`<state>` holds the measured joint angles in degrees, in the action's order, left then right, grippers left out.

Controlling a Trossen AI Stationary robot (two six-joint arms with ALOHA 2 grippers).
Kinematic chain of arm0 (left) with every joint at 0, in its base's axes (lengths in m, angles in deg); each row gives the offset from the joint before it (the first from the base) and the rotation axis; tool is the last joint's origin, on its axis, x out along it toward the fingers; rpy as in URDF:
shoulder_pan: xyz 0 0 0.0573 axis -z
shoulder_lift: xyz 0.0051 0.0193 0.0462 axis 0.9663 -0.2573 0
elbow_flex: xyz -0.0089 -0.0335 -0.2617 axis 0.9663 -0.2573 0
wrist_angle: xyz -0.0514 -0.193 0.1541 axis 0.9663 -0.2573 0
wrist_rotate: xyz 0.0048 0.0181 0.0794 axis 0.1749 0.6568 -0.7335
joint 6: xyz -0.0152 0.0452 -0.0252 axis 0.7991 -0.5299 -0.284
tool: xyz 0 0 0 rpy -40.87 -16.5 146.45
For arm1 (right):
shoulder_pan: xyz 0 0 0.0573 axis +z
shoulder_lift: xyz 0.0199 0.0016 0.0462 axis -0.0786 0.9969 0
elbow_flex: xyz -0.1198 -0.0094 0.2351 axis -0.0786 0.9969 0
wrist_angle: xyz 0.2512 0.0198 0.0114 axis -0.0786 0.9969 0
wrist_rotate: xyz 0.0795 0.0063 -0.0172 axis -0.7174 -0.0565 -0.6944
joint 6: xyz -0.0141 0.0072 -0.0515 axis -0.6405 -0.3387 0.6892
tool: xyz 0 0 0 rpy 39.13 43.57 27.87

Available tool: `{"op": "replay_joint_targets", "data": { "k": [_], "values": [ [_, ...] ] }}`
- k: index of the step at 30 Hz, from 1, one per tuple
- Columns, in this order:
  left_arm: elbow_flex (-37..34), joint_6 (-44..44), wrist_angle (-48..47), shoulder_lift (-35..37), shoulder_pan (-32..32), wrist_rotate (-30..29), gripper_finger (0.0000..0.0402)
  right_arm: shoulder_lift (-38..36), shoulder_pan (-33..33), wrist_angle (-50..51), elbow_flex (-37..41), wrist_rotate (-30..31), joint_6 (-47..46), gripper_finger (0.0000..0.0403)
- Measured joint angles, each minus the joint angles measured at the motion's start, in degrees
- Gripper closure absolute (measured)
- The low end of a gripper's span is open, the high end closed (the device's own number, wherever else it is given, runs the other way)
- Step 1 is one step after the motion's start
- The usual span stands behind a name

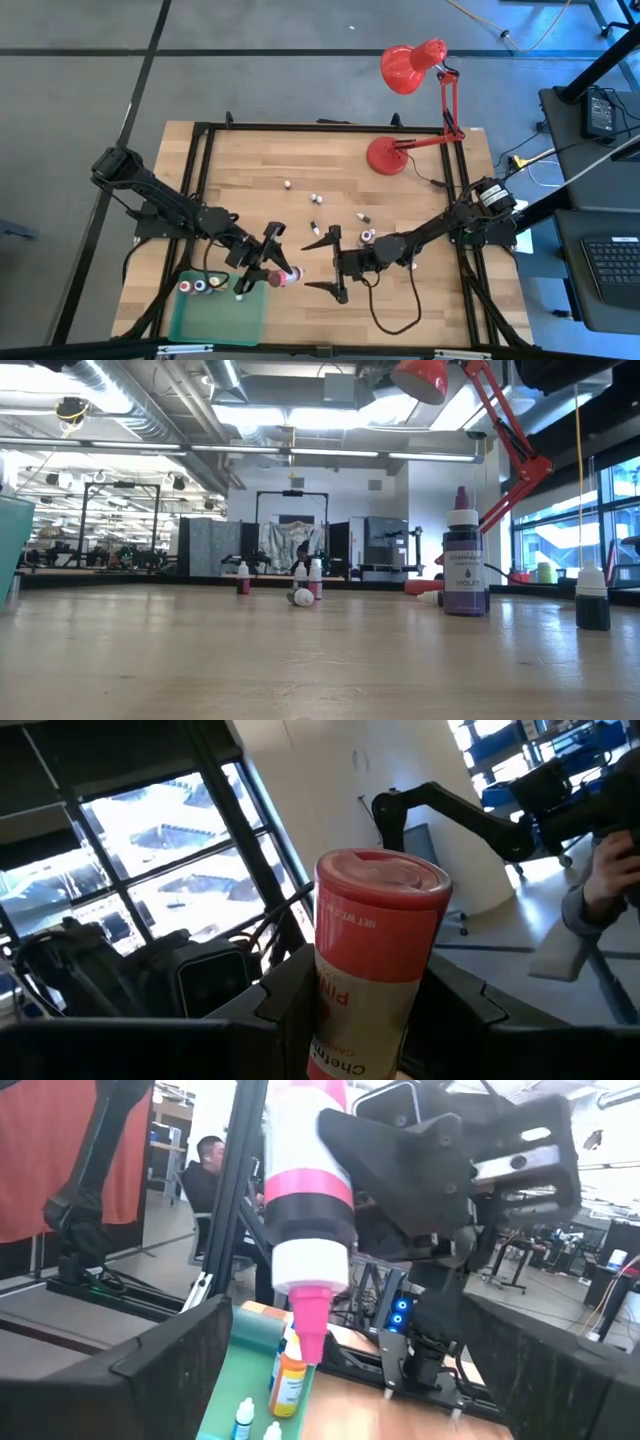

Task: Pick & Place food coloring
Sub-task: Put the red food coloring into the blue bin

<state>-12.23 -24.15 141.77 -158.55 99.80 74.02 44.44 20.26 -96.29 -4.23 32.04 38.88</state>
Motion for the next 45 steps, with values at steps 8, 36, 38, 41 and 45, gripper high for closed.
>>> {"op": "replay_joint_targets", "data": {
  "k": [8, 36, 38, 41, 45],
  "values": [
    [0.00, -2.76, 0.00, 0.00, -0.11, -1.73, 0.0269, 0.00, -0.63, -0.29, -0.01, -1.35, -1.71, 0.0013],
    [0.00, -15.94, 6.55, 0.00, -0.07, 3.23, 0.0269, 0.04, -2.72, -4.09, -3.78, -13.72, -3.37, 0.0081],
    [0.02, -18.29, 8.00, 0.00, -0.07, 3.23, 0.0269, 0.04, -3.16, -4.20, -4.27, -13.71, -3.99, 0.0083],
    [0.00, -21.03, 8.96, 0.00, -0.07, 3.27, 0.0269, 0.04, -3.84, -3.67, -5.28, -13.67, -4.28, 0.0083],
    [0.00, -22.95, 8.96, 0.00, -0.09, 5.62, 0.0269, 0.04, -4.34, -3.07, -6.74, -13.94, -4.31, 0.0083]
  ]
}}
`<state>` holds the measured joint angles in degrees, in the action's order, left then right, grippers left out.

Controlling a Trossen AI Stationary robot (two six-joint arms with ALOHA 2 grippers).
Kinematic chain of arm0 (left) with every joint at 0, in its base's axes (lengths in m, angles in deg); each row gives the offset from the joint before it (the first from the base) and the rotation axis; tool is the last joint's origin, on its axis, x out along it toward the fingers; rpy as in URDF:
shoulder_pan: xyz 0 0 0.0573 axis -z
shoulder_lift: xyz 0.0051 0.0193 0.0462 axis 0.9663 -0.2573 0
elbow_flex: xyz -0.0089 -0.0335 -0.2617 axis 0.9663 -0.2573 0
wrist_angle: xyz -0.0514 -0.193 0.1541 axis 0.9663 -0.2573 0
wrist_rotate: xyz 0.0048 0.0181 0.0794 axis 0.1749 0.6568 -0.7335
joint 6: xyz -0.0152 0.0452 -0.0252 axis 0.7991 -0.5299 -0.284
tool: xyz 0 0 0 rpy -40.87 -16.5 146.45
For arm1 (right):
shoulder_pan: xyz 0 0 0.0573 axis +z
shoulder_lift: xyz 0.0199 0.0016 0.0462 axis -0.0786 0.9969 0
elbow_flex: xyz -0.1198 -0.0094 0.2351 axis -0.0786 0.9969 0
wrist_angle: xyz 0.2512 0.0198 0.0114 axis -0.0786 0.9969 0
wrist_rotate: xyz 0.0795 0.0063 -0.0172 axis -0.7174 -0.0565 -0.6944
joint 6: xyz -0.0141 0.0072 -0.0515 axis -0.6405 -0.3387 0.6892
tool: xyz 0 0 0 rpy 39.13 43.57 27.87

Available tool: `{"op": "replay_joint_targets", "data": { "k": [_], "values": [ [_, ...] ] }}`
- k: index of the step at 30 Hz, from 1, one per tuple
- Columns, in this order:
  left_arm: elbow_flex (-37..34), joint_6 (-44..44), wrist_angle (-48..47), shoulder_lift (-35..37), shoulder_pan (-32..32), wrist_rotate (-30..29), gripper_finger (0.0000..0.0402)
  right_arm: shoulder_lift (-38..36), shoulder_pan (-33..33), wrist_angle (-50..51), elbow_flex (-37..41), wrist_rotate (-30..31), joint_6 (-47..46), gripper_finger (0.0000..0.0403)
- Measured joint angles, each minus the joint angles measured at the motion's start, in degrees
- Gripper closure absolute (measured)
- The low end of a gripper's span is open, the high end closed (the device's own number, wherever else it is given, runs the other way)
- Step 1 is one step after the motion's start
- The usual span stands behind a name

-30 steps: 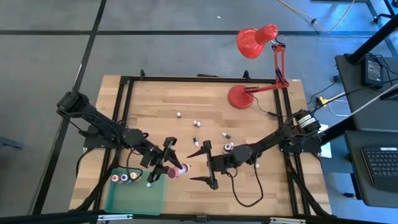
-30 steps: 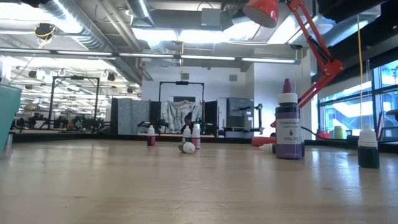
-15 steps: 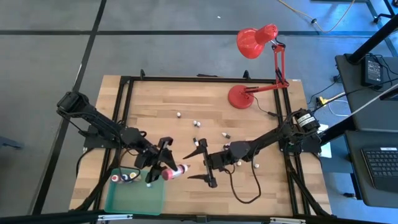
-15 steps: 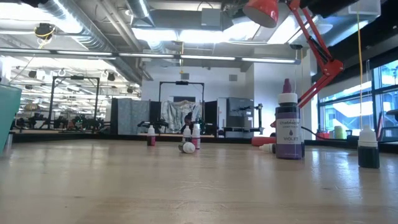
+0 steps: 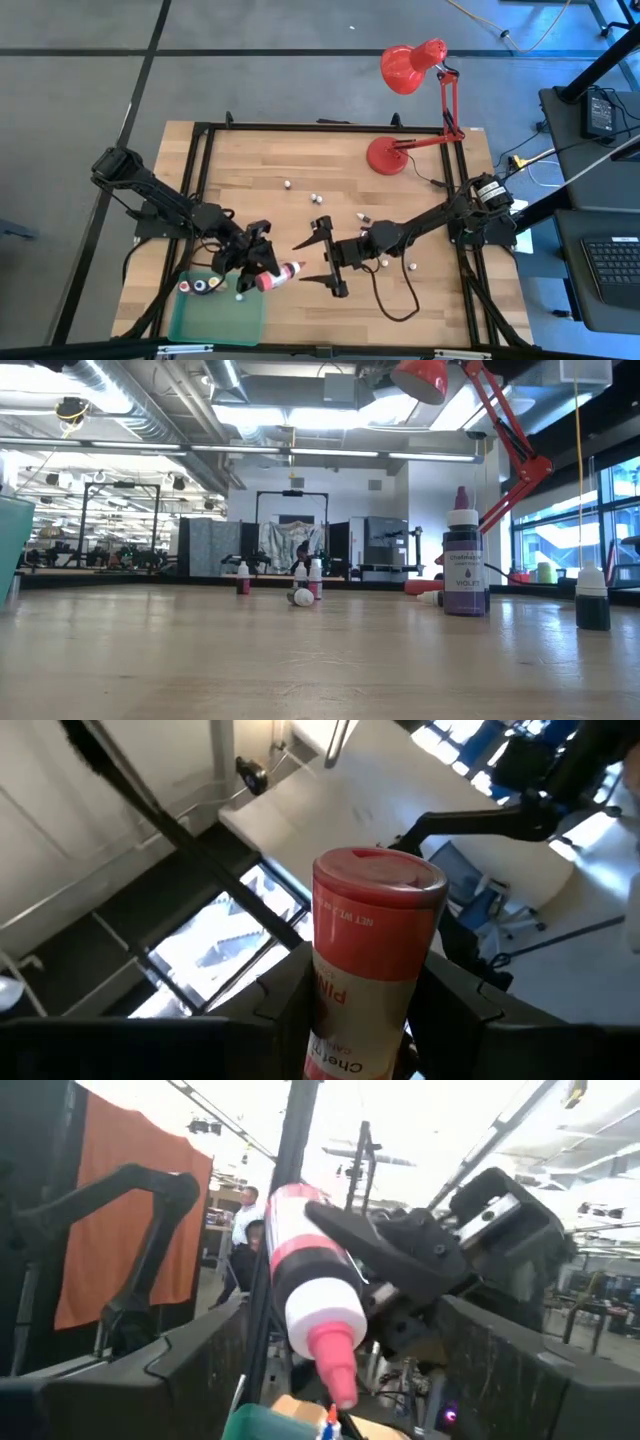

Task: Pick & Place food coloring
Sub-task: Put the red food coloring into the blue bin

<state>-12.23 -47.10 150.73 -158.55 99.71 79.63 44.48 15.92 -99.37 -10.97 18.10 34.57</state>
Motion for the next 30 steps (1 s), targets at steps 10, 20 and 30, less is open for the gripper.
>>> {"op": "replay_joint_targets", "data": {
  "k": [10, 20, 30],
  "values": [
    [0.85, -2.96, 0.63, 0.00, 0.00, 1.44, 0.0269, 0.00, -0.52, 8.08, -4.52, -3.03, -1.21, 0.0083],
    [1.60, -2.46, 0.39, 0.00, -0.16, 3.98, 0.0269, 0.00, -0.55, 7.77, -5.08, -5.07, -1.03, 0.0096],
    [1.60, -2.35, -0.02, 0.00, -1.49, 4.00, 0.0269, 0.00, -1.21, 6.92, -5.08, -7.11, -1.05, 0.0141]
  ]
}}
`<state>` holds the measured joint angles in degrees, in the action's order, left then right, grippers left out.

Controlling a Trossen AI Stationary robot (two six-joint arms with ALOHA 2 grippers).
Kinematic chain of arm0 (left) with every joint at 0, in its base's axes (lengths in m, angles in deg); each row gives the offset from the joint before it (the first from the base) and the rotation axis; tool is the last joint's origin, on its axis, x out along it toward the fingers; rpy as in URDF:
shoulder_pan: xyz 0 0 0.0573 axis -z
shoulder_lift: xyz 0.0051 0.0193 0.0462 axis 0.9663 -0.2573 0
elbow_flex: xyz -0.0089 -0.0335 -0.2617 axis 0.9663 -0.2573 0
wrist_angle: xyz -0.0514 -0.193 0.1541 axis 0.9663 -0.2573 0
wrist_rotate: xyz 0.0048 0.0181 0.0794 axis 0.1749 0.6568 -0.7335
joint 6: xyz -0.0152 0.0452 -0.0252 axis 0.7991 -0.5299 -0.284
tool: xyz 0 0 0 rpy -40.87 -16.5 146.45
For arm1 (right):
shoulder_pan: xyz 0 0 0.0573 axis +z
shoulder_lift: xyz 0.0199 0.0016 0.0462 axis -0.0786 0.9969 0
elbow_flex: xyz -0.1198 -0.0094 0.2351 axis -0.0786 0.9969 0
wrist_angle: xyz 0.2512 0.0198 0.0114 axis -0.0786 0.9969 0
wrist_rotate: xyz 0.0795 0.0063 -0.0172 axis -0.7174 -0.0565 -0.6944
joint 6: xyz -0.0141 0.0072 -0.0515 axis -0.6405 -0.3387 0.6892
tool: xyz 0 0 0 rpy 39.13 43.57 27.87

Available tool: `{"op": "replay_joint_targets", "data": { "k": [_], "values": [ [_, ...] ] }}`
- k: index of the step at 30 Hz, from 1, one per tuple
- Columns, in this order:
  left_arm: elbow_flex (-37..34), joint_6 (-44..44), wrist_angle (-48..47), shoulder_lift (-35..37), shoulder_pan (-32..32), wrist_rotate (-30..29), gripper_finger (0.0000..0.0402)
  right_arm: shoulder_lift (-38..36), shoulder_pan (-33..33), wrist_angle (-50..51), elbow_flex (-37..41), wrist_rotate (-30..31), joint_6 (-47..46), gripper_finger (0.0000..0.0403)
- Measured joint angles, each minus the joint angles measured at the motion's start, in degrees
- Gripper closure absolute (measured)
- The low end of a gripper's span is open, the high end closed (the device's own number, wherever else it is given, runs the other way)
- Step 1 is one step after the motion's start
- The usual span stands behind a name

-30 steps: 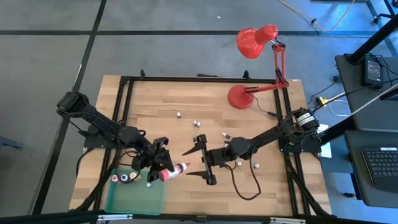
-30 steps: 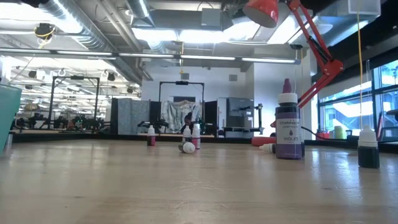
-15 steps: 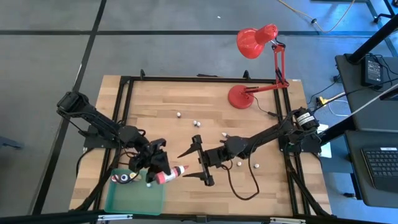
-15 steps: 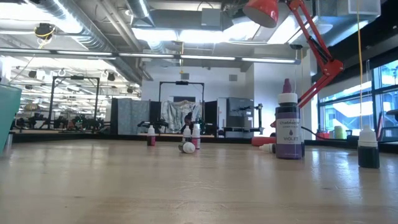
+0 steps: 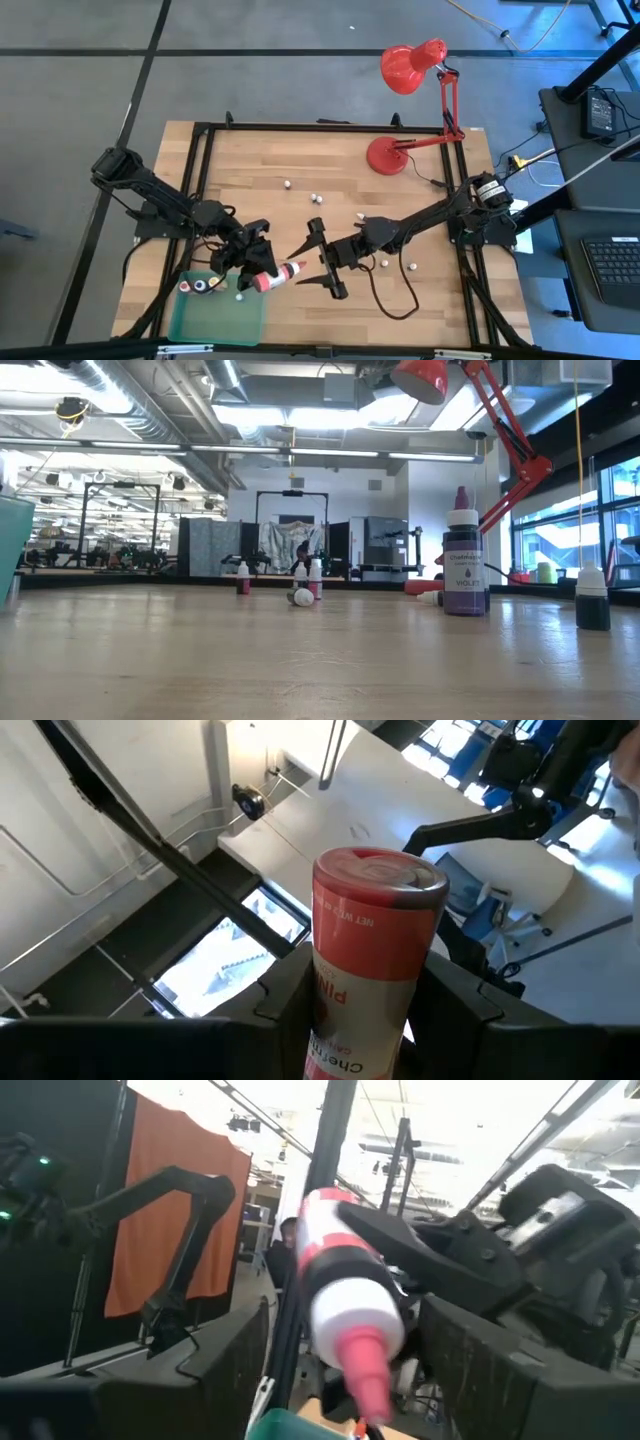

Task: Pick & Place food coloring
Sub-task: Put the red food coloring into the blue bin

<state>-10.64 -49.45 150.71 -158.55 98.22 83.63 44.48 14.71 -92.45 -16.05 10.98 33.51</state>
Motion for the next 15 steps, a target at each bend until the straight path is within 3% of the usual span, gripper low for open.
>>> {"op": "replay_joint_targets", "data": {
  "k": [15],
  "values": [
    [0.00, -2.16, -0.09, 0.00, -0.02, -0.17, 0.0269, 0.00, -0.32, 0.91, 0.00, -2.09, 1.61, 0.0200]
  ]
}}
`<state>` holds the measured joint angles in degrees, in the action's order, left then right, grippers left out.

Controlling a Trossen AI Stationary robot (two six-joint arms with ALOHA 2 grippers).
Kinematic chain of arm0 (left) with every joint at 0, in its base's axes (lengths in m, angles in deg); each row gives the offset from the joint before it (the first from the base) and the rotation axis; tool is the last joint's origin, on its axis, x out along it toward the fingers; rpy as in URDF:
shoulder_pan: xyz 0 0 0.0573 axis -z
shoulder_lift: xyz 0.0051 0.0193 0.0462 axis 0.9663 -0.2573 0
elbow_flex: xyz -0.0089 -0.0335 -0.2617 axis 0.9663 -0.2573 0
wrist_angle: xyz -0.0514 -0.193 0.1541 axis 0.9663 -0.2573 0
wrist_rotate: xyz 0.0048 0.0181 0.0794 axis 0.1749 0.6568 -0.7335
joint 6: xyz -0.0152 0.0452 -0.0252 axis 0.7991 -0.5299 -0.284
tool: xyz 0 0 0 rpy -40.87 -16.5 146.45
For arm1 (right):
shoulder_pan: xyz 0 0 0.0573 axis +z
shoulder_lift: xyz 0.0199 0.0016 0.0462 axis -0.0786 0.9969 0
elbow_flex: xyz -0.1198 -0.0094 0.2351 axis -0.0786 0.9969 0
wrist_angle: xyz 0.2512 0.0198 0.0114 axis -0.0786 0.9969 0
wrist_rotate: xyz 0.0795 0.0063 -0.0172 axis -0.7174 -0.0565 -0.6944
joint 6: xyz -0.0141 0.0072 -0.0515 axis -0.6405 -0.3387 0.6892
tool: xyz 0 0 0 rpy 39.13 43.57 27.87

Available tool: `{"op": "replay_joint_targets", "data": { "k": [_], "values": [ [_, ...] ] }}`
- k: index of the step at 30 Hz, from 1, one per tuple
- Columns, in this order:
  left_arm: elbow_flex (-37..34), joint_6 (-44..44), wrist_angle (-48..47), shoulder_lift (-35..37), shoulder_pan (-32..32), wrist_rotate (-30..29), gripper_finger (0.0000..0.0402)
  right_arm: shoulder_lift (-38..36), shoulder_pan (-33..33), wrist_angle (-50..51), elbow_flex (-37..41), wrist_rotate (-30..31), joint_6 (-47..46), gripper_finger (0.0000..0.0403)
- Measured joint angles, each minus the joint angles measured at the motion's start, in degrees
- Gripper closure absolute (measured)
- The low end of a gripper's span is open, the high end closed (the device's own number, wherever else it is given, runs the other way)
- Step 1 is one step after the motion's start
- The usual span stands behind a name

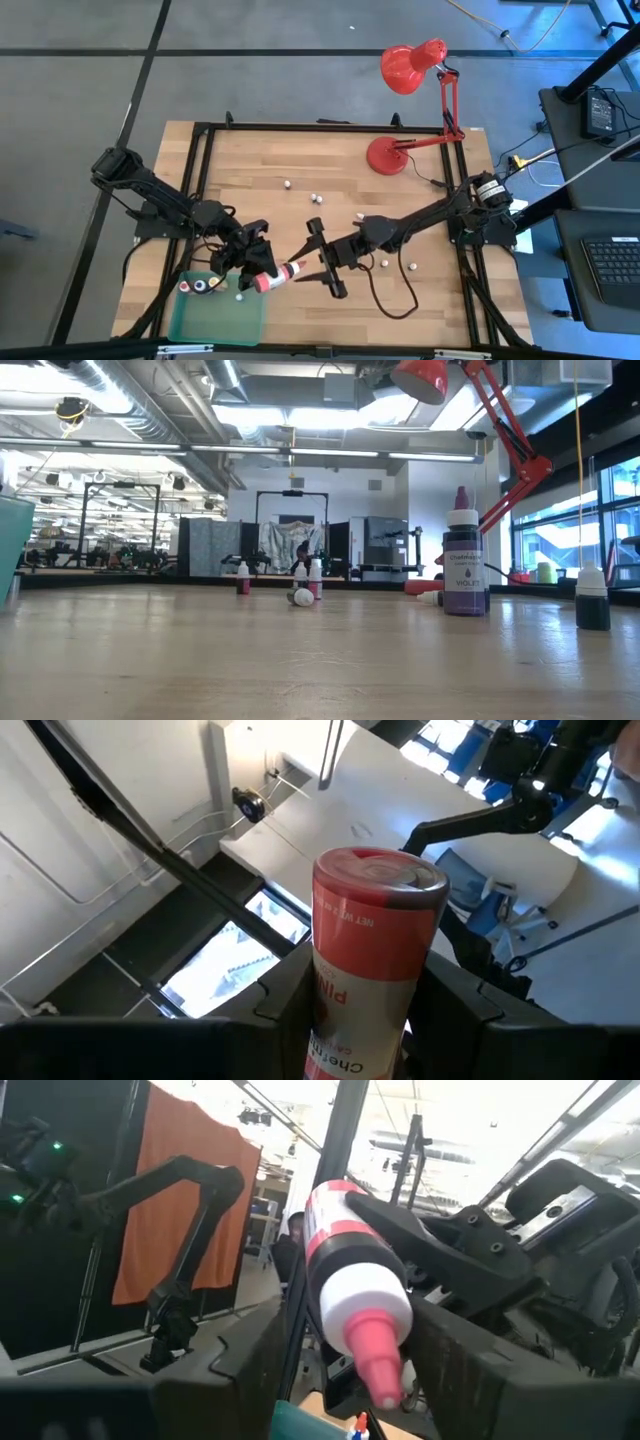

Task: Pick & Place food coloring
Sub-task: Put the red food coloring into the blue bin

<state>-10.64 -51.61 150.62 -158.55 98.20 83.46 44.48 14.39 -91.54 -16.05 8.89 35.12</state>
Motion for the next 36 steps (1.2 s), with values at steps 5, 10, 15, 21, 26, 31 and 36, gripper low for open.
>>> {"op": "replay_joint_targets", "data": {
  "k": [5, 10, 15, 21, 26, 31, 36],
  "values": [
    [0.03, 0.07, -0.33, 0.00, -0.26, 0.04, 0.0269, 0.00, -0.33, -0.01, 0.00, -0.15, 0.10, 0.0224],
    [0.04, 2.26, -0.30, 0.01, -1.71, 0.38, 0.0269, 0.00, -0.81, -0.06, 0.00, -0.25, -0.01, 0.0236],
    [0.04, 4.47, -0.24, 0.02, -2.54, 2.06, 0.0269, 0.00, -0.83, 0.35, 0.02, -0.25, -0.01, 0.0246],
    [0.04, 4.63, -0.39, 0.02, -2.62, 3.40, 0.0269, 0.00, -0.81, 0.51, 0.02, -0.25, 0.04, 0.0279],
    [0.04, 4.63, -0.43, 0.02, -2.60, 3.42, 0.0269, 0.00, -0.81, 0.73, 0.02, -0.25, 0.10, 0.0279],
    [0.04, 5.41, -0.46, 0.02, -2.60, 3.45, 0.0269, 0.00, -0.79, 0.81, 0.02, -0.16, 0.10, 0.0278],
    [0.04, 8.09, -0.37, 0.02, -2.62, 3.30, 0.0258, 0.00, -0.74, 0.97, 0.02, 0.45, 0.07, 0.0276]
  ]
}}
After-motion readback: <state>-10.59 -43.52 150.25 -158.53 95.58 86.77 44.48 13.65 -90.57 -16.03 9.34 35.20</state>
